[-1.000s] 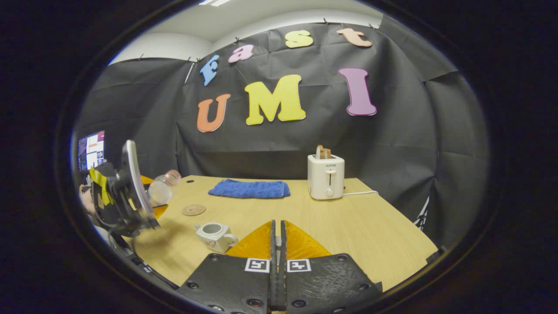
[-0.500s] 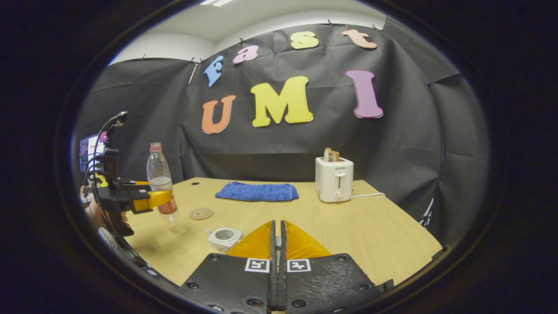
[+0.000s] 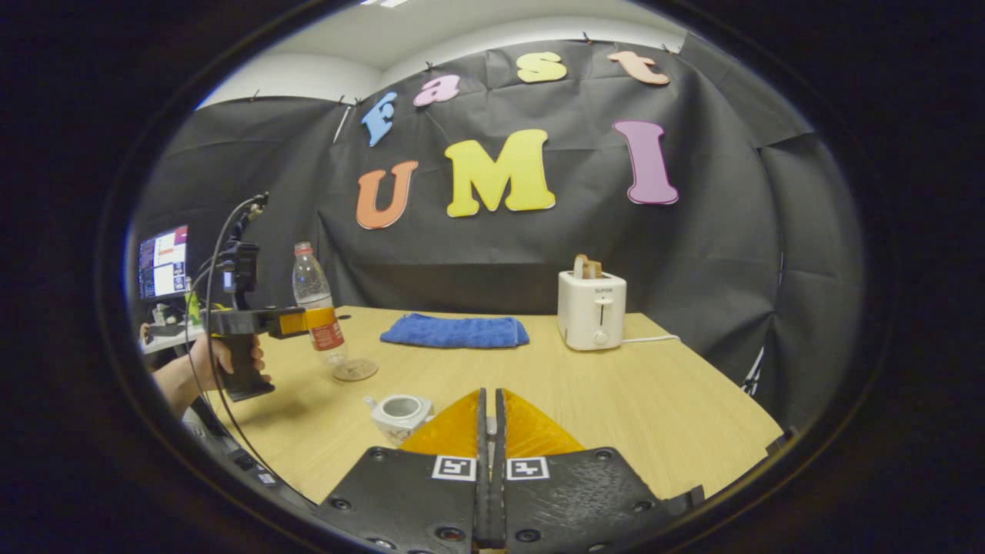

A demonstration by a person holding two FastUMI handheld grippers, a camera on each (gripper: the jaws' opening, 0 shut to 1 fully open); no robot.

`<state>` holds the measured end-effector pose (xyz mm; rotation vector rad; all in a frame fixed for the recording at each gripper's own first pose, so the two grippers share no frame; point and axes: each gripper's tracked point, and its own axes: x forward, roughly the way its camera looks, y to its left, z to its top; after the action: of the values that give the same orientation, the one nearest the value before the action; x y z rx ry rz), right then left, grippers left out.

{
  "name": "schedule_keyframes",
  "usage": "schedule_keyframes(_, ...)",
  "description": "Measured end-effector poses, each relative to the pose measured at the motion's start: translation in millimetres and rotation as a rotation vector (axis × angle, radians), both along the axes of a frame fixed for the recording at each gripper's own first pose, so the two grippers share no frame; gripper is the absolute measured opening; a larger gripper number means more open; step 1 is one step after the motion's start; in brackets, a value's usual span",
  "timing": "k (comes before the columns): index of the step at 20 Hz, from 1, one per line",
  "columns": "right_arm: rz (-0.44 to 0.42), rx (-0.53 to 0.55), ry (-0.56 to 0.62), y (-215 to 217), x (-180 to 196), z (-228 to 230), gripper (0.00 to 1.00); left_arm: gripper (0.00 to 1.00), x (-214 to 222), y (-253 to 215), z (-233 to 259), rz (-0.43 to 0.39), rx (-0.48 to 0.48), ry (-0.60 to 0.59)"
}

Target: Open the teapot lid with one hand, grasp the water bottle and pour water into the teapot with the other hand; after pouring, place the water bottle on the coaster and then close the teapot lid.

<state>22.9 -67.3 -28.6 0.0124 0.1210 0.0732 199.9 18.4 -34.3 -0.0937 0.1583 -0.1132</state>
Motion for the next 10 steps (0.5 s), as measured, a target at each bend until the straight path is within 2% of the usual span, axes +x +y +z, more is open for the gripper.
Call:
schedule_keyframes(4, -0.021, -0.004, 0.025, -7.4, 2.8, -8.4, 0.0, 0.77, 19.4, 1.7, -16.1, 0.012, 0.011, 0.027)
schedule_keyframes(10, -0.034, -0.006, 0.031, -12.1, 3.9, -13.4, 0.0, 0.77, 26.4, 0.8, -27.3, 0.017, 0.011, 0.057)
